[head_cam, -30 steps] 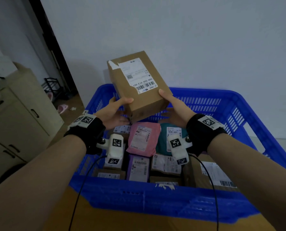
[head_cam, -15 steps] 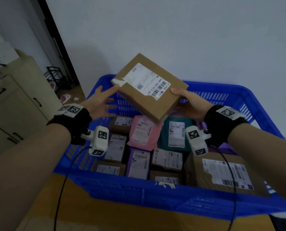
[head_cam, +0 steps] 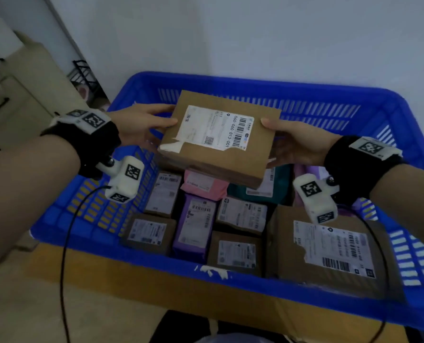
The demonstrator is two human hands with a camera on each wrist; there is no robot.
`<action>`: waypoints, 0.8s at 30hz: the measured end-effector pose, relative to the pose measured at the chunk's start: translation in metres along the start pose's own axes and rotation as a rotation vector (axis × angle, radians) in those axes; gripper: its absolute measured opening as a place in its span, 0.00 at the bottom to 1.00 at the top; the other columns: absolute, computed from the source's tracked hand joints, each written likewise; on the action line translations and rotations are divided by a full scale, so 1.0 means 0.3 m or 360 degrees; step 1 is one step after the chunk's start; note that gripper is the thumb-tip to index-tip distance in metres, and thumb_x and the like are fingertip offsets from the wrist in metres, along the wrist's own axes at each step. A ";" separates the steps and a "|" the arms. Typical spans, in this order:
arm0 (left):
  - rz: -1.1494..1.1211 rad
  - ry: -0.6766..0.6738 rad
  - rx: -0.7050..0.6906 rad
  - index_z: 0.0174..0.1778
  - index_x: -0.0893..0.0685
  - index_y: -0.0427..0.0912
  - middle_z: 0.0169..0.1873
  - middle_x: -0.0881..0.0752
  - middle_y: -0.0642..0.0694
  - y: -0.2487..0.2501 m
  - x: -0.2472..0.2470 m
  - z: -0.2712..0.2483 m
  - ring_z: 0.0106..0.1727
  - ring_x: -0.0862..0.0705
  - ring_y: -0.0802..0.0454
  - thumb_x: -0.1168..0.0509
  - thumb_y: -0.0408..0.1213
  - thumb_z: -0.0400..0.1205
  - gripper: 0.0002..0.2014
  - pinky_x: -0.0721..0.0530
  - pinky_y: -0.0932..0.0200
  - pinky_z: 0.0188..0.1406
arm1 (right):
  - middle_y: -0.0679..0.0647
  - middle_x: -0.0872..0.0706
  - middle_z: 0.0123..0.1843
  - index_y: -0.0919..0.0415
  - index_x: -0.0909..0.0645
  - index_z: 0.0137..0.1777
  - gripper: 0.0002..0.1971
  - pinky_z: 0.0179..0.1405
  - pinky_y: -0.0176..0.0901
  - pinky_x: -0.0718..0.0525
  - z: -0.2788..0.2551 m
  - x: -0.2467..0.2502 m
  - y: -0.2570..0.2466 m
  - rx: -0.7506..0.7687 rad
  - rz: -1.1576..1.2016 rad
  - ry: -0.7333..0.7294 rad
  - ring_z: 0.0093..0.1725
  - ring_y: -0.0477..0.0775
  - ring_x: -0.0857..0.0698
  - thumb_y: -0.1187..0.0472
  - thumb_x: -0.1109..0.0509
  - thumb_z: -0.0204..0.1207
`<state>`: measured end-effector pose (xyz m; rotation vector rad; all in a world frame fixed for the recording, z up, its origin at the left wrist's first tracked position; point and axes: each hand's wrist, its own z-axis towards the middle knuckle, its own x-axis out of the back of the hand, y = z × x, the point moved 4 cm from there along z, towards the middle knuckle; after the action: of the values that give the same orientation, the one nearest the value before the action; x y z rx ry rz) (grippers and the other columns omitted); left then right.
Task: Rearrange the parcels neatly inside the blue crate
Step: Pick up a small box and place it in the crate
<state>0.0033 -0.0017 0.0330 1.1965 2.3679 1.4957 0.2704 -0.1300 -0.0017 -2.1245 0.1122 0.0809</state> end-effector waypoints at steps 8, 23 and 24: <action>0.0076 -0.0157 0.0212 0.76 0.34 0.65 0.61 0.16 0.44 -0.080 -0.028 0.096 0.48 0.12 0.41 0.38 0.34 0.83 0.29 0.09 0.46 0.37 | 0.63 0.21 0.70 0.61 0.27 0.73 0.23 0.56 0.62 0.13 0.052 -0.006 0.055 -0.0196 -0.0006 0.0025 0.65 0.65 0.17 0.54 0.34 0.81; 0.0313 -0.0579 0.0354 0.65 0.27 0.50 0.53 0.13 0.33 -0.118 -0.144 0.169 0.48 0.09 0.37 0.36 0.34 0.82 0.16 0.10 0.41 0.47 | 0.58 0.15 0.53 0.56 0.25 0.52 0.07 0.50 0.67 0.14 -0.014 -0.033 0.199 -0.0696 -0.0172 0.0228 0.51 0.60 0.14 0.69 0.40 0.83; 0.0329 -0.0607 0.0354 0.64 0.26 0.48 0.52 0.12 0.35 -0.122 -0.155 0.164 0.46 0.09 0.38 0.37 0.34 0.83 0.14 0.10 0.42 0.47 | 0.58 0.15 0.53 0.57 0.25 0.52 0.06 0.47 0.65 0.13 -0.018 -0.037 0.205 -0.0741 -0.0181 0.0208 0.52 0.60 0.14 0.68 0.40 0.84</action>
<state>0.0372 -0.0042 -0.0360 1.6502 2.2419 0.9502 0.2526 -0.1663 -0.0495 -2.5961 0.0521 -0.1106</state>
